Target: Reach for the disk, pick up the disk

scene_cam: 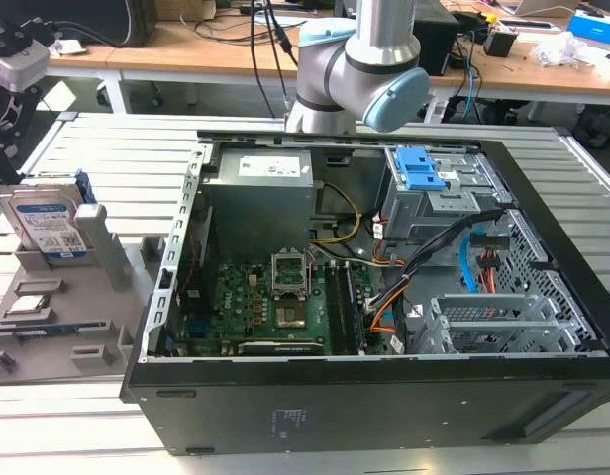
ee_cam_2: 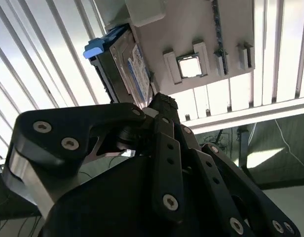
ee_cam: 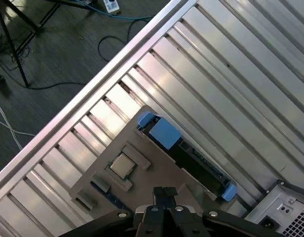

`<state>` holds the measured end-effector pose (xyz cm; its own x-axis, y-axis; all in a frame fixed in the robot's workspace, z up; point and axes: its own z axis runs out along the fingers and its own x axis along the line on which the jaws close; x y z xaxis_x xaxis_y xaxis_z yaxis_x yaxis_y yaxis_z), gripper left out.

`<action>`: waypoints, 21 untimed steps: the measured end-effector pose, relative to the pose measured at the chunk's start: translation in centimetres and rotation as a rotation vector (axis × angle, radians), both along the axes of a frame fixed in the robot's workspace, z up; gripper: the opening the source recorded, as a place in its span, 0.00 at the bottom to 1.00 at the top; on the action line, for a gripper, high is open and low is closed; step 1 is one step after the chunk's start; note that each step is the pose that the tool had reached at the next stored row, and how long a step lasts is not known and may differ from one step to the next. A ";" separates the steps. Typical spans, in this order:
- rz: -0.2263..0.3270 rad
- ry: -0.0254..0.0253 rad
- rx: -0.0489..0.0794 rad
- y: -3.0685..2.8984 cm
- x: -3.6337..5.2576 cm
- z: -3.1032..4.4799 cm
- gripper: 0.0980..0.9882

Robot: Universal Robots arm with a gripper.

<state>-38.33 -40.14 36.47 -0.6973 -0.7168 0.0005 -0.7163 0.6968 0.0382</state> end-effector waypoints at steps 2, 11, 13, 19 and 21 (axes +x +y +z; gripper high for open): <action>0.024 0.0000 0.000 0.00 0.00 0.00 0.01; 0.142 0.0000 0.000 0.00 0.00 0.00 0.01; 0.169 -0.0001 0.000 0.00 0.00 0.00 0.01; 0.241 0.0000 0.000 0.00 0.00 0.00 0.01; 0.285 0.0000 0.000 0.00 0.00 0.00 0.01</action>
<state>-38.32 -40.14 36.47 -0.4677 -0.8839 0.0005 -0.8832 0.4674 0.0382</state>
